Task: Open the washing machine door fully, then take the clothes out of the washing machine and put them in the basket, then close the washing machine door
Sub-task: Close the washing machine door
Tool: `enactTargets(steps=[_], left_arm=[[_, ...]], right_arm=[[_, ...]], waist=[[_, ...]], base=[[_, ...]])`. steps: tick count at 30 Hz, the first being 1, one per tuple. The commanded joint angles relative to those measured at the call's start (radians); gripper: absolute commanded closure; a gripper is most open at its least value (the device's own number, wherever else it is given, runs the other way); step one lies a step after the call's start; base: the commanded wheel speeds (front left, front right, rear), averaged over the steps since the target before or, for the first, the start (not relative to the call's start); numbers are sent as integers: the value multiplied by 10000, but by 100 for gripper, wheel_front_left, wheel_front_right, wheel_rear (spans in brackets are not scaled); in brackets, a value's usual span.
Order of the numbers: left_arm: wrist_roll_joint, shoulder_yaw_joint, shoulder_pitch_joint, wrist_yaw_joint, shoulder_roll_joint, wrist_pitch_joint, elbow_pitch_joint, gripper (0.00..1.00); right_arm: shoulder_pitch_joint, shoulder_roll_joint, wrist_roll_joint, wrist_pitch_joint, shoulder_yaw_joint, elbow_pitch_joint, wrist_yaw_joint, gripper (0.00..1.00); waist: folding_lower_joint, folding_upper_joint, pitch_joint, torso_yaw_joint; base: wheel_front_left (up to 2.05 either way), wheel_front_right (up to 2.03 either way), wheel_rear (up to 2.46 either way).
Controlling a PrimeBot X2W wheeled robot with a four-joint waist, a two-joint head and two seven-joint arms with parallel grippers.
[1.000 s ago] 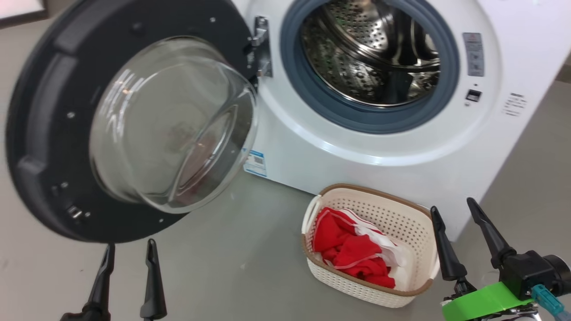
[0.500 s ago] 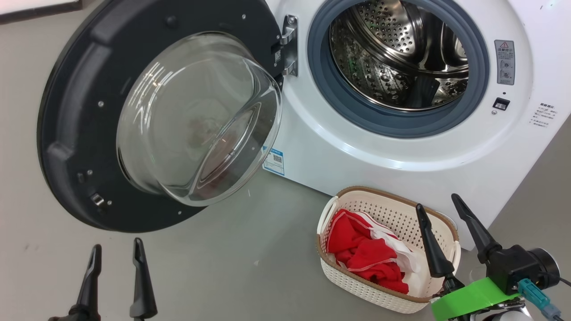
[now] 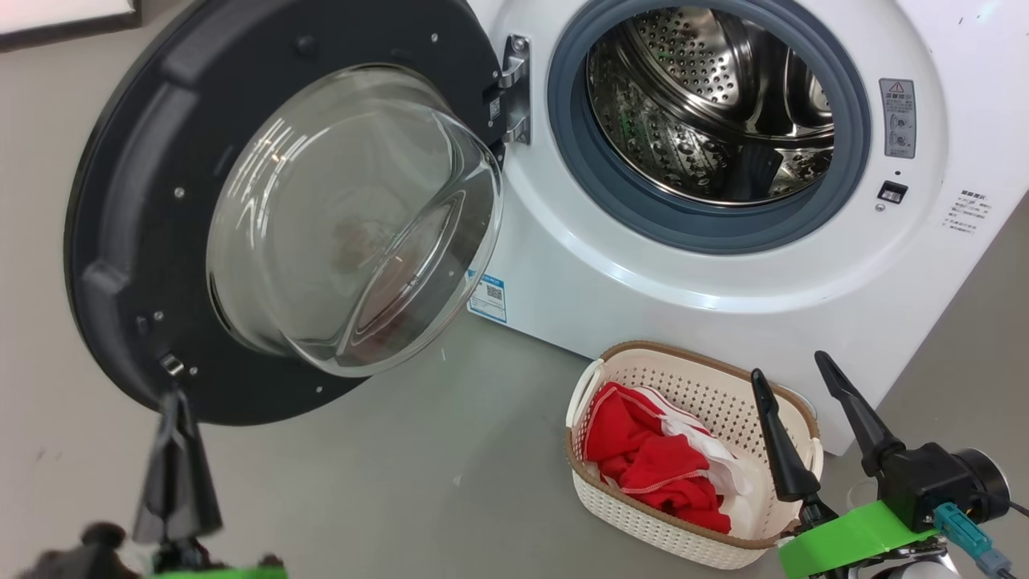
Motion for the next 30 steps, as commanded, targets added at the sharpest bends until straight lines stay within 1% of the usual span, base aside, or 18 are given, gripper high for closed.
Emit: enactTargets(steps=[1,4,6,14,19,22,25,30], left_arm=[[27,499,-768,39,104,-114,-412,100],[-75,678,-1144,27,124,-116,-422,100],[-245,924,-1723,-30,209,-117,-269,100],[-2125,2079,-3781,-647,412,-106,1192,100],[-3634,3024,-5297,-882,627,92,2633,100],[-4487,3538,-6140,-937,737,322,3614,100],[-5249,4053,-6913,-858,916,653,4730,100],[-6157,4659,-8071,-709,1366,1241,6473,100]], right_arm=[[-261,-110,2,-63,188,-205,35,0],[-252,-110,0,-63,178,-183,35,0],[-214,-110,-12,-63,166,-142,35,0],[-82,-110,-113,-63,102,-78,35,0],[-49,-110,-128,-63,122,-15,35,0],[-16,-110,-110,-63,133,-13,35,0],[-8,-110,-146,-63,152,15,35,0],[11,-110,-159,-63,145,17,35,0]], waist=[[0,0,-11,-13],[0,0,-36,-38],[0,0,-61,-72],[0,0,-94,-255],[0,0,-182,-414],[0,0,-215,-501],[0,0,-226,-608],[0,0,-229,-774]], base=[[0,0,0],[0,0,0],[0,0,0],[0,0,0],[0,0,0],[0,0,0],[0,0,0],[0,0,0]])
